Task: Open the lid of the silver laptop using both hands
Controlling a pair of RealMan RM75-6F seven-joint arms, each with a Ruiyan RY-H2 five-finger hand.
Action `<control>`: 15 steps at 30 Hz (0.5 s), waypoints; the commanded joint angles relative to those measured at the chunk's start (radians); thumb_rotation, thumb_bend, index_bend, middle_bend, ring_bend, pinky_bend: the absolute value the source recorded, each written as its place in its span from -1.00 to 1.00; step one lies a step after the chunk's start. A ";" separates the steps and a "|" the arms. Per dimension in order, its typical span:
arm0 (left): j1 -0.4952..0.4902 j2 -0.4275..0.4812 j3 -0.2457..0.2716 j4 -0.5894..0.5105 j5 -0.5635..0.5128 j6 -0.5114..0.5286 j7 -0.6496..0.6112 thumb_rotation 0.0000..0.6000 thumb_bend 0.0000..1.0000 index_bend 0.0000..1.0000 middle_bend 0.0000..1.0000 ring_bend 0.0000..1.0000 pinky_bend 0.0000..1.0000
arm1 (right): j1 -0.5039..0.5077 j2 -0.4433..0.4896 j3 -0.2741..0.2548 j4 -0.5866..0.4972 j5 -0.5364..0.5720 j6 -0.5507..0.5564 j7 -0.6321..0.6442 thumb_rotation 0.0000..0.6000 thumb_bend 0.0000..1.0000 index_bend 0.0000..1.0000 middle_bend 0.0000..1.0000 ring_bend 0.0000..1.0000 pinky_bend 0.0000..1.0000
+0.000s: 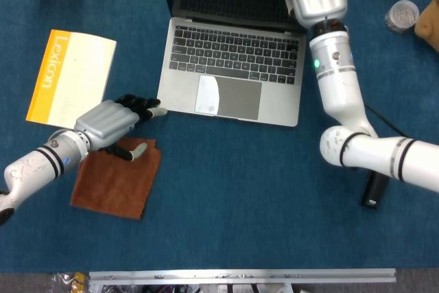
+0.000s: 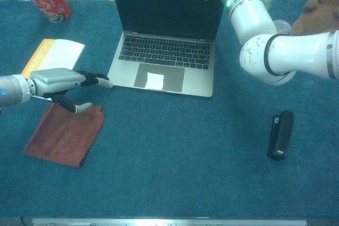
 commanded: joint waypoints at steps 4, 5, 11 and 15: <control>0.002 0.002 0.001 0.002 -0.002 0.002 -0.001 0.13 -0.06 -0.90 -1.00 -1.00 -0.98 | 0.042 -0.033 0.021 0.096 0.024 -0.025 0.002 1.00 -0.29 -0.89 -0.75 -1.00 -0.88; 0.003 0.002 0.001 0.002 -0.001 0.003 -0.002 0.13 -0.06 -0.90 -1.00 -1.00 -0.98 | 0.047 -0.037 0.023 0.110 0.028 -0.028 0.002 1.00 -0.29 -0.89 -0.75 -1.00 -0.88; 0.006 0.005 0.002 0.001 0.000 0.008 -0.003 0.13 -0.06 -0.90 -1.00 -1.00 -0.98 | 0.072 -0.058 0.040 0.200 0.051 -0.047 0.001 1.00 -0.29 -0.89 -0.75 -1.00 -0.88; 0.007 0.005 0.003 0.002 0.000 0.008 -0.002 0.13 -0.06 -0.90 -1.00 -1.00 -0.98 | 0.083 -0.067 0.049 0.253 0.064 -0.058 0.002 1.00 -0.29 -0.89 -0.75 -1.00 -0.88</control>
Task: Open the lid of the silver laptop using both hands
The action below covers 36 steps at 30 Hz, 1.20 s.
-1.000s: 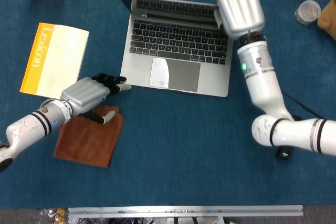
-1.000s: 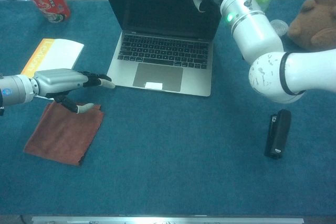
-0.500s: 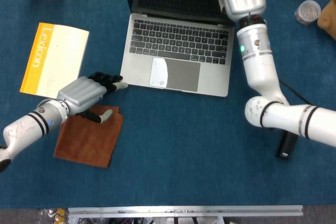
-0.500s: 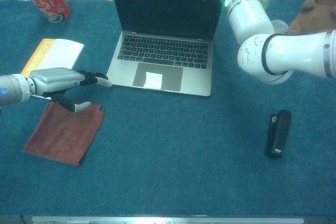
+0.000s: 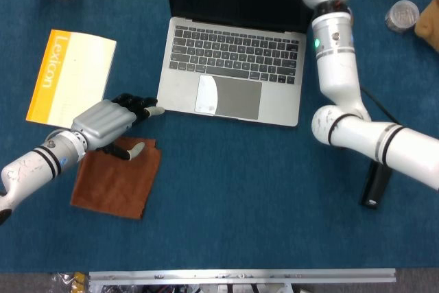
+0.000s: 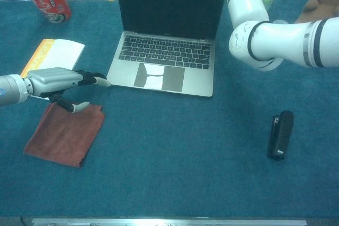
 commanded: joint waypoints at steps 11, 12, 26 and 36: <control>-0.001 -0.003 0.000 -0.001 0.000 -0.005 0.002 0.13 -0.06 -0.90 -1.00 -1.00 -0.98 | 0.024 -0.022 0.022 0.118 0.030 -0.031 0.000 1.00 -0.29 -0.89 -0.75 -1.00 -0.88; -0.001 -0.002 0.000 -0.002 -0.001 -0.005 0.002 0.13 -0.06 -0.90 -1.00 -1.00 -0.98 | 0.024 -0.021 0.022 0.119 0.029 -0.031 0.001 1.00 -0.29 -0.89 -0.75 -1.00 -0.88; 0.020 0.052 -0.023 -0.039 -0.035 0.037 0.022 0.13 -0.06 -0.90 -1.00 -1.00 -0.98 | -0.088 0.145 0.004 -0.292 -0.044 0.047 0.099 1.00 -0.29 -0.89 -0.75 -1.00 -0.88; 0.140 0.122 -0.077 -0.117 -0.164 0.204 0.173 1.00 -0.06 -0.90 -0.99 -1.00 -0.98 | -0.234 0.340 -0.074 -0.666 -0.095 0.161 0.105 1.00 -0.29 -0.89 -0.75 -1.00 -0.88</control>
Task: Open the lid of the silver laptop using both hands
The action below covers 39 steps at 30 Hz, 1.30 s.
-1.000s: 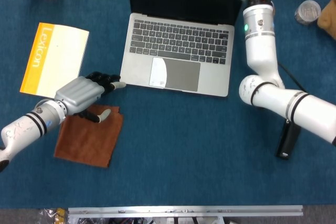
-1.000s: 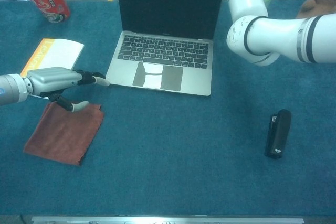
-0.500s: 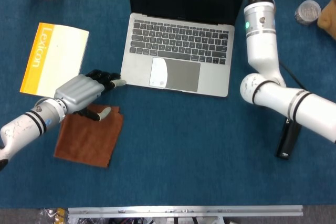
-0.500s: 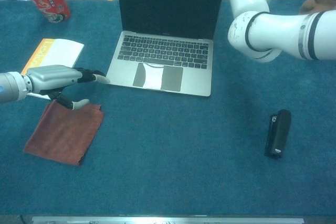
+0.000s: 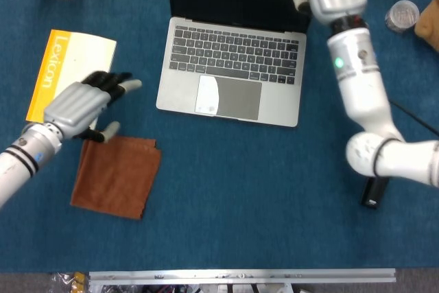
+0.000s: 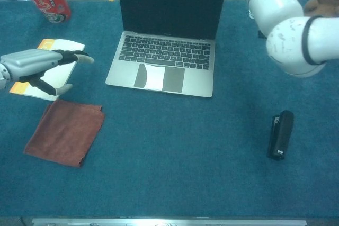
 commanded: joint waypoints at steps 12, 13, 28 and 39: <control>0.187 0.114 -0.069 -0.144 -0.158 0.263 0.247 1.00 -0.06 -0.90 -0.98 -1.00 -0.98 | -0.308 0.286 -0.213 -0.417 -0.190 0.202 0.131 1.00 -0.29 -0.89 -0.75 -1.00 -0.88; 0.202 0.121 -0.072 -0.152 -0.163 0.284 0.260 1.00 -0.06 -0.90 -0.98 -1.00 -0.98 | -0.332 0.301 -0.230 -0.433 -0.210 0.215 0.151 1.00 -0.29 -0.89 -0.75 -1.00 -0.88; 0.388 0.186 -0.084 -0.221 -0.171 0.508 0.286 1.00 -0.06 -0.90 -0.96 -1.00 -0.98 | -0.600 0.418 -0.422 -0.535 -0.446 0.373 0.327 1.00 -0.29 -0.89 -0.75 -1.00 -0.88; 0.509 0.205 -0.080 -0.268 -0.143 0.635 0.285 1.00 -0.06 -0.89 -0.96 -1.00 -0.98 | -0.739 0.461 -0.484 -0.511 -0.523 0.418 0.449 1.00 -0.29 -0.89 -0.75 -1.00 -0.88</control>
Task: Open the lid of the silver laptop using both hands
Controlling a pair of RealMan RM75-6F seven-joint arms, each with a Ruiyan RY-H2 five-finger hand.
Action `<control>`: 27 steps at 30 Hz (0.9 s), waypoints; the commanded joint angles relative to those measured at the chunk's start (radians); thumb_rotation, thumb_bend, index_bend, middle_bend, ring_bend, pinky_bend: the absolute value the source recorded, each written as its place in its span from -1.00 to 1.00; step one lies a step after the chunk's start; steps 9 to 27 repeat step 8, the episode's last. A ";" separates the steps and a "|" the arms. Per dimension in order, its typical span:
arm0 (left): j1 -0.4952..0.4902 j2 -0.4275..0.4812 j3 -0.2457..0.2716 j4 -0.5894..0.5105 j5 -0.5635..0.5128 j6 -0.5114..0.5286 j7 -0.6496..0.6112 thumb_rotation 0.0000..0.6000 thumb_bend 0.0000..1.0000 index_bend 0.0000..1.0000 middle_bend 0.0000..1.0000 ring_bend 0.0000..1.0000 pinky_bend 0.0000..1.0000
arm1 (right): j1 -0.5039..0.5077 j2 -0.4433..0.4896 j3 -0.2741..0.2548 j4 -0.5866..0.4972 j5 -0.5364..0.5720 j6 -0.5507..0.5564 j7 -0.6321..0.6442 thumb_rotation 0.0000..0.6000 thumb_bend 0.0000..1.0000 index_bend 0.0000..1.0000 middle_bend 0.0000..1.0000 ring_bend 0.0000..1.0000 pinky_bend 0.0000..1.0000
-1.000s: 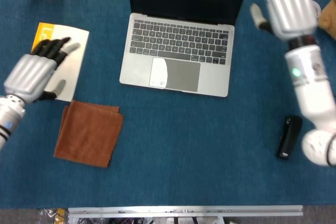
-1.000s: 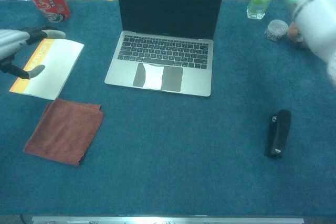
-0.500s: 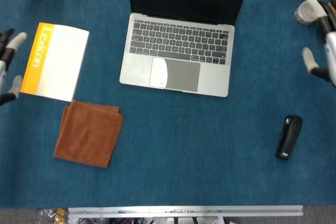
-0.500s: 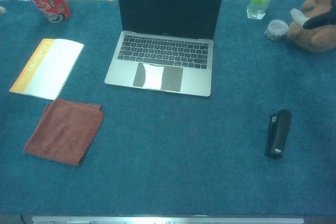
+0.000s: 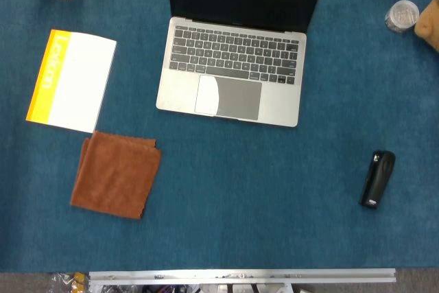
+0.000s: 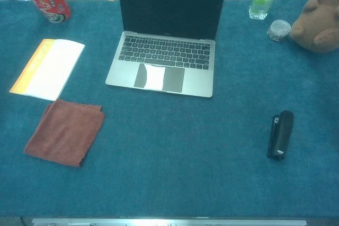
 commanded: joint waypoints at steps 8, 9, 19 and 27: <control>0.055 0.014 -0.015 -0.039 0.011 0.041 0.018 1.00 -0.06 -0.89 -0.96 -1.00 -0.98 | -0.041 0.016 0.012 0.024 -0.041 -0.015 0.043 1.00 -0.29 -0.89 -0.75 -1.00 -0.88; 0.055 0.014 -0.015 -0.039 0.011 0.041 0.018 1.00 -0.06 -0.89 -0.96 -1.00 -0.98 | -0.041 0.016 0.012 0.024 -0.041 -0.015 0.043 1.00 -0.29 -0.89 -0.75 -1.00 -0.88; 0.055 0.014 -0.015 -0.039 0.011 0.041 0.018 1.00 -0.06 -0.89 -0.96 -1.00 -0.98 | -0.041 0.016 0.012 0.024 -0.041 -0.015 0.043 1.00 -0.29 -0.89 -0.75 -1.00 -0.88; 0.055 0.014 -0.015 -0.039 0.011 0.041 0.018 1.00 -0.06 -0.89 -0.96 -1.00 -0.98 | -0.041 0.016 0.012 0.024 -0.041 -0.015 0.043 1.00 -0.29 -0.89 -0.75 -1.00 -0.88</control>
